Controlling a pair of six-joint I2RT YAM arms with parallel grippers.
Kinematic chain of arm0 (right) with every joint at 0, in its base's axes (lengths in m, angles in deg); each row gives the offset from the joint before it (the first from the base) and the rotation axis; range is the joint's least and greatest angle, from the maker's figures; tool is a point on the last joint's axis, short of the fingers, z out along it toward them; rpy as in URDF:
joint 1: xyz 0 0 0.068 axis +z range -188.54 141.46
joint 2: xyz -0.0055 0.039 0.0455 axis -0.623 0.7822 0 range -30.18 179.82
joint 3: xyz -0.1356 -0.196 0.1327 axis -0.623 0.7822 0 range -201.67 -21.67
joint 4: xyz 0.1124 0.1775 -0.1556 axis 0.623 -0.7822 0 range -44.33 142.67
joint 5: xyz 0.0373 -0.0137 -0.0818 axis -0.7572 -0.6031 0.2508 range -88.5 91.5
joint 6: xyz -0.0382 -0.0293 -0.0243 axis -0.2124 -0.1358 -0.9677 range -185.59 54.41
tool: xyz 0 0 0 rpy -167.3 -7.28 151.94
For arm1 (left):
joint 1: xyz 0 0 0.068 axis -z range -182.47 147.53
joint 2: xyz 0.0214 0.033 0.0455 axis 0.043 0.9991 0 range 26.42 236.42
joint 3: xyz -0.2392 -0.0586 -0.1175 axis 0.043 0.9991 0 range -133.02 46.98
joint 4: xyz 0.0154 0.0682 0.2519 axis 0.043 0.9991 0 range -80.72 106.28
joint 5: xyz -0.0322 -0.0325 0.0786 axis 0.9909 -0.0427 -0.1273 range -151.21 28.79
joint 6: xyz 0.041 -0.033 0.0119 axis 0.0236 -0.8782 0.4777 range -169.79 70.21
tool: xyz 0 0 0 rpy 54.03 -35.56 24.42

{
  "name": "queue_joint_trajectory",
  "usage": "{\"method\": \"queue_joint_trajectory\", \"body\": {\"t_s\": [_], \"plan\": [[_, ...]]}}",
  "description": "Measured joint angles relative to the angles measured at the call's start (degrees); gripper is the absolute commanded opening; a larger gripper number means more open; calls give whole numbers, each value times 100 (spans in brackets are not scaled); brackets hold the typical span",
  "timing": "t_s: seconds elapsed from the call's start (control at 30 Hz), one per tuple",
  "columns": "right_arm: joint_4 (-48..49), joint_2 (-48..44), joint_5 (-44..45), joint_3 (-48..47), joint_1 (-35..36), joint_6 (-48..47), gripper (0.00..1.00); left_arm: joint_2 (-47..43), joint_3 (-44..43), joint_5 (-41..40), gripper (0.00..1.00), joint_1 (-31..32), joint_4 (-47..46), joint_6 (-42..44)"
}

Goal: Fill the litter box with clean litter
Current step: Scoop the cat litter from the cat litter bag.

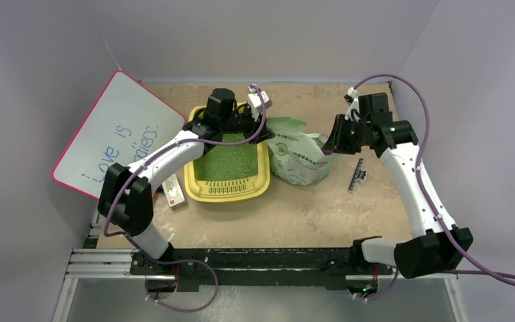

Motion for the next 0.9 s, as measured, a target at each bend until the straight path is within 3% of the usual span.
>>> {"method": "queue_joint_trajectory", "body": {"t_s": [0.37, 0.4, 0.5, 0.63, 0.7, 0.9], "plan": [[260, 2, 39, 343, 0, 76, 0, 55, -225, -35, 38, 4, -68, -188], [269, 2, 39, 352, 0, 79, 0, 52, -245, -37, 36, 4, -68, -197], [293, 4, 42, 358, 0, 79, 0, 52, -304, -15, 13, 4, -66, -212], [334, 39, 46, 358, 0, 79, 0, 52, -409, 59, 9, 7, 55, -170], [339, 66, 57, 358, 0, 79, 0, 50, -435, 68, 0, 7, 118, -160], [330, 225, 129, 306, 0, 74, 0, 46, -439, 116, 0, 7, 214, -79]]}}
